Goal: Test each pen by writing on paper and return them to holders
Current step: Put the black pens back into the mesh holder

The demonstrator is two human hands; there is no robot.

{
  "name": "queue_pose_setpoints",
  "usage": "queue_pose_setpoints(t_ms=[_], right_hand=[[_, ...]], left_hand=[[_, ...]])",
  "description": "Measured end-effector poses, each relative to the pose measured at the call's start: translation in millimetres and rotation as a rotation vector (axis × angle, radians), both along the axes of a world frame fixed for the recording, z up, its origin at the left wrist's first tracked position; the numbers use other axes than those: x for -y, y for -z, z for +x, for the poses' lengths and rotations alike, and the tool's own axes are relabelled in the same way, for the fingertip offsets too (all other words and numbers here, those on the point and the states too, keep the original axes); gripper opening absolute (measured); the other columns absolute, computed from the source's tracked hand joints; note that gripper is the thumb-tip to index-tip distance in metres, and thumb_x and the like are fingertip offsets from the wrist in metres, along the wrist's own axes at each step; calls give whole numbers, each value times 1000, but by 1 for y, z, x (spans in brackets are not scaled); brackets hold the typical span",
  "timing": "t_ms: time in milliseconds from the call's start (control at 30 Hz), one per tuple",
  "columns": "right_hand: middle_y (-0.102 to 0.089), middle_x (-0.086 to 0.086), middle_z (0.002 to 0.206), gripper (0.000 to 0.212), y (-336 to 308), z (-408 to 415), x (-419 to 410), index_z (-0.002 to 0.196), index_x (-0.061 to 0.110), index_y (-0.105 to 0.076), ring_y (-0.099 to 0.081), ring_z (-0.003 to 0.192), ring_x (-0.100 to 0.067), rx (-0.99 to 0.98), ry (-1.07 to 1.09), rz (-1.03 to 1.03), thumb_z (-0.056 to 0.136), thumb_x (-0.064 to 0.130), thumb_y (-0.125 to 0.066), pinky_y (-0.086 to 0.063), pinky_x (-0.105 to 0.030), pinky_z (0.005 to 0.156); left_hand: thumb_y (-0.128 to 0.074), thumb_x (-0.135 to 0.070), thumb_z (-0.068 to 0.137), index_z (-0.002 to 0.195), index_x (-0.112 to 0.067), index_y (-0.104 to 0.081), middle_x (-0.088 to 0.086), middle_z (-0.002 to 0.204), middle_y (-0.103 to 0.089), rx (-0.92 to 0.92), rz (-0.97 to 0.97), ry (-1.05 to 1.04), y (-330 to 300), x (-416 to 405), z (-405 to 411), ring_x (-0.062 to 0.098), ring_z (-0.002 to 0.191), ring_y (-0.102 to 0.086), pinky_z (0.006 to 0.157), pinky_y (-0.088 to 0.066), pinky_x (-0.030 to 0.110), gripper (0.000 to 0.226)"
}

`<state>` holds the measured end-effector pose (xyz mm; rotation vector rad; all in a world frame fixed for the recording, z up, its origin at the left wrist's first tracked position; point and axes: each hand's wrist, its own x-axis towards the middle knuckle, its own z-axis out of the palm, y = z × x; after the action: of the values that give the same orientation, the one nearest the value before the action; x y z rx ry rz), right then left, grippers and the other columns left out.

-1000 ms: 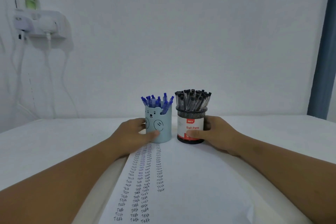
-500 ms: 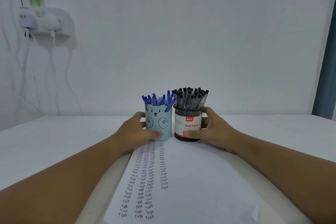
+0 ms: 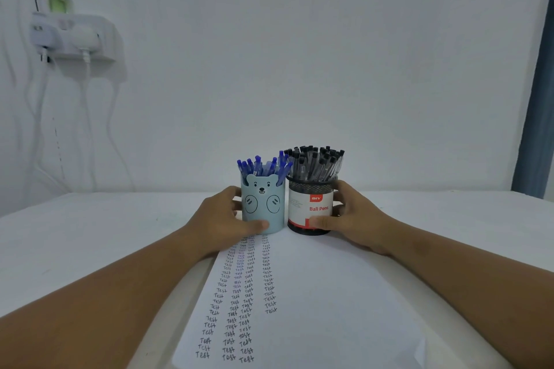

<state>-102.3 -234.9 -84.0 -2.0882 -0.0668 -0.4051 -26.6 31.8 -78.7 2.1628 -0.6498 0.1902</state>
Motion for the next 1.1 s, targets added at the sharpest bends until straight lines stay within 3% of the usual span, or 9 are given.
queue_pose_setpoints(t_ms=[167,367,433,500,567,667,767,933,1100], right_hand=[[-67,6,123,103,1,-1,-2,142,32,-41,-72,101,-11,12,24,-33,53,45,-93,-57,-42,95],[-67,9,122,110,-1,-5,-5,145,31,-38,-70,103,-8,-18,19,-79,50,53,-90,-56,-40,98],[-62,12,129,116,-6,-12,-5,149,35,-32,-64,113,-6,-103,10,-187,50,59,-89,-50,-36,104],[-50,17,142,116,-16,-25,-1,152,39,-30,-50,130,-7,-258,20,-410,55,75,-82,-38,-34,113],[-34,17,157,114,-25,-39,2,156,38,-27,-32,147,-11,-421,20,-663,60,91,-59,-24,-34,121],[-5,16,168,118,-29,-50,1,161,34,-9,-5,155,-9,-548,18,-826,64,95,-35,-5,-39,126],[0,9,169,114,-30,-50,-4,162,29,-3,-1,156,-12,-572,27,-895,71,92,-29,-4,-41,127],[1,9,169,123,-28,-48,-1,162,28,-1,-1,156,-13,-581,20,-920,63,97,-25,-6,-42,127],[3,9,169,116,-29,-48,-3,162,27,1,2,156,-13,-589,3,-938,71,94,-26,-3,-43,127]], left_hand=[[-90,-41,71,134,-29,-49,-10,122,-63,-21,-6,18,0,1,0,4,105,-58,83,-41,20,76],[-90,-41,71,141,-31,-43,-6,136,-61,-103,44,38,-3,-4,-3,6,114,-56,91,-42,24,85],[-90,-51,65,143,-32,-43,-9,138,-59,-153,149,42,-5,-11,-3,9,121,-56,100,-43,29,94],[-84,-63,66,138,-32,-52,-14,135,-58,-140,328,45,-10,-20,-5,7,122,-54,100,-41,27,85],[-71,-74,70,136,-36,-58,-20,134,-57,-155,458,102,-16,-28,-8,5,124,-53,98,-37,24,77],[-37,-102,49,153,-41,-39,-20,157,-38,-123,642,191,-21,-34,-9,6,143,-38,114,-28,27,120],[-16,-110,33,160,-39,-19,-21,166,-13,-108,758,180,-22,-33,-9,7,153,-18,121,-12,31,146],[-36,-80,83,160,-35,-21,-19,166,-14,-83,785,147,-21,-26,-11,7,153,-19,121,-13,29,90],[-40,-80,85,160,-32,-26,-16,166,-18,-72,790,138,-20,-29,-11,8,152,-22,122,-15,29,90]])
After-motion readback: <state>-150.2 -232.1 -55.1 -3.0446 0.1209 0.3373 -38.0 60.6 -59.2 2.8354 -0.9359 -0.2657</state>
